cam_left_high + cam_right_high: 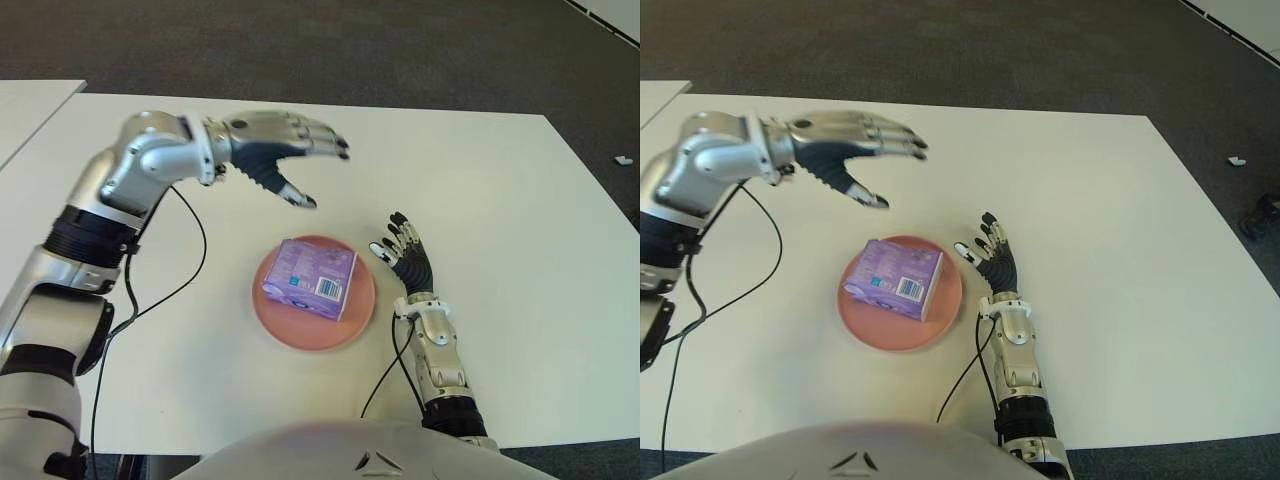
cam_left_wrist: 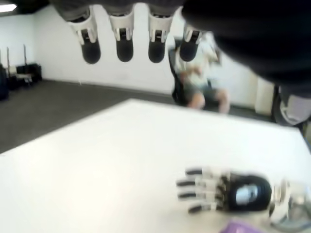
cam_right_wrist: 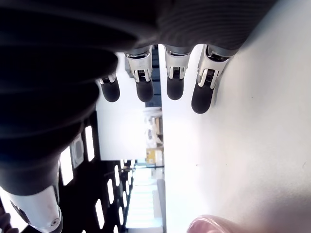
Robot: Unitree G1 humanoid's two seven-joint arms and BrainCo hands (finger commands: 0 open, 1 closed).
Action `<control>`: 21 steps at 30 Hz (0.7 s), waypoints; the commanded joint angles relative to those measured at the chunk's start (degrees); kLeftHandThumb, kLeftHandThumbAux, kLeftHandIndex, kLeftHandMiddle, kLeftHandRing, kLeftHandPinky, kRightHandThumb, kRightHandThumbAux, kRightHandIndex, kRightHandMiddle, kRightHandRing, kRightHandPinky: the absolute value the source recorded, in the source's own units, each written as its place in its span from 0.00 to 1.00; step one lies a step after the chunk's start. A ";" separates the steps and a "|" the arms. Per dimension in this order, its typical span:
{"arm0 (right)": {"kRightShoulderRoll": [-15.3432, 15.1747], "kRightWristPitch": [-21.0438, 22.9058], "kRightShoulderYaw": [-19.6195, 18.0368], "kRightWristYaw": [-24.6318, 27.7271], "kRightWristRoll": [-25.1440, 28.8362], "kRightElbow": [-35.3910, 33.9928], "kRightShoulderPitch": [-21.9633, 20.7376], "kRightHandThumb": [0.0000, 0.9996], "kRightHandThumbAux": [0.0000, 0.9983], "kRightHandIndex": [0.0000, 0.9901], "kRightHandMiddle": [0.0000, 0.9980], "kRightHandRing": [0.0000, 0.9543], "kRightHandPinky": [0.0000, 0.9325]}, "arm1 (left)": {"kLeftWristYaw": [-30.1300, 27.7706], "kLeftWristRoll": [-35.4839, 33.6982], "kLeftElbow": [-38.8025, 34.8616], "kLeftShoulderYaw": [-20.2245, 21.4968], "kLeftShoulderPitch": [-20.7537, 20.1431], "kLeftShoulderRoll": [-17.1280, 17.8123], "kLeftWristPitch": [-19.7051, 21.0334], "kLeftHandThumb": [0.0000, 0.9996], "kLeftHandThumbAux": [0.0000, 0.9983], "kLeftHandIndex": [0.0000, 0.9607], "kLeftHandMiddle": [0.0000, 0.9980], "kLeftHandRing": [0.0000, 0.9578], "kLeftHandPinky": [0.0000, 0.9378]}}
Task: Put the tissue paper into the plate.
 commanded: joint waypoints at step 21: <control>0.61 5.89 1.59 -1.38 -0.39 0.51 3.51 0.02 0.68 0.01 0.02 0.03 0.09 | 13.14 -15.71 23.48 12.45 11.76 -11.09 2.86 0.00 0.30 0.00 0.00 0.00 0.00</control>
